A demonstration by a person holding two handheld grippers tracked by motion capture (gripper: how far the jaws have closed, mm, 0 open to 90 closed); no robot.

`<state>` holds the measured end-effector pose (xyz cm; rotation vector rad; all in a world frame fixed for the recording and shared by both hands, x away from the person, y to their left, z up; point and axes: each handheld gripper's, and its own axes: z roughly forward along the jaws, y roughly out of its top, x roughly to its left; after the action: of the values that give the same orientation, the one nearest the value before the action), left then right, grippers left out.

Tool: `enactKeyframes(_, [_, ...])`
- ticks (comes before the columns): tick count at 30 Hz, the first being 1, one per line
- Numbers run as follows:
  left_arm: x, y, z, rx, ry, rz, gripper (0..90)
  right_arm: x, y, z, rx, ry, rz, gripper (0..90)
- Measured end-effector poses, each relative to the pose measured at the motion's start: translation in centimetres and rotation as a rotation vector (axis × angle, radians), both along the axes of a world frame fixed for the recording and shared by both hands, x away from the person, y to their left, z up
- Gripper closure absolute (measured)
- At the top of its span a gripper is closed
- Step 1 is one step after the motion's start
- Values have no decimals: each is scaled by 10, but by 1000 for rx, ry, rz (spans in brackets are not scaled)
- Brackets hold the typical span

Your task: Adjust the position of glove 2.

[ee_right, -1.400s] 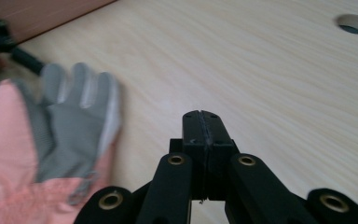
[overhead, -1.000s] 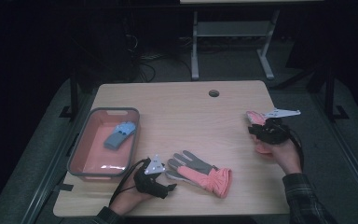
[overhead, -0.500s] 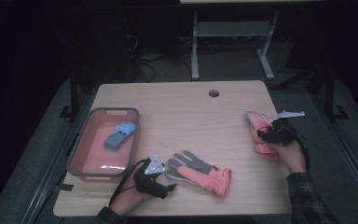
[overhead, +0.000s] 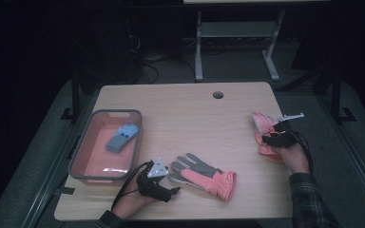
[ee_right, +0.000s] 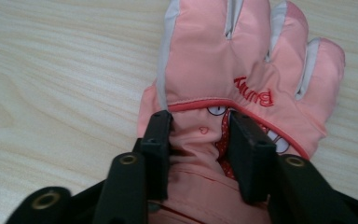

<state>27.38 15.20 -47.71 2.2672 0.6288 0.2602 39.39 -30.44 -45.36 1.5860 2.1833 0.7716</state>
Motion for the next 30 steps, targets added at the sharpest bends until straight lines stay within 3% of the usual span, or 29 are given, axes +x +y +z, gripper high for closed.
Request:
enactKeyframes(10, [0, 0, 0, 5, 2, 0, 127, -2, -5, 4, 17, -20, 38, 807])
enactKeyframes(19, [0, 0, 0, 5, 2, -2, 126, -6, -7, 12, 38, -47, 64, 826])
enactKeyframes(23, [0, -1, 0, 5, 3, -2, 127, -8, 0, 19, 75, -53, 110, 825])
enactKeyframes(30, [0, -1, 0, 4, 3, -2, 126, -11, 15, 24, 90, -55, 173, 823])
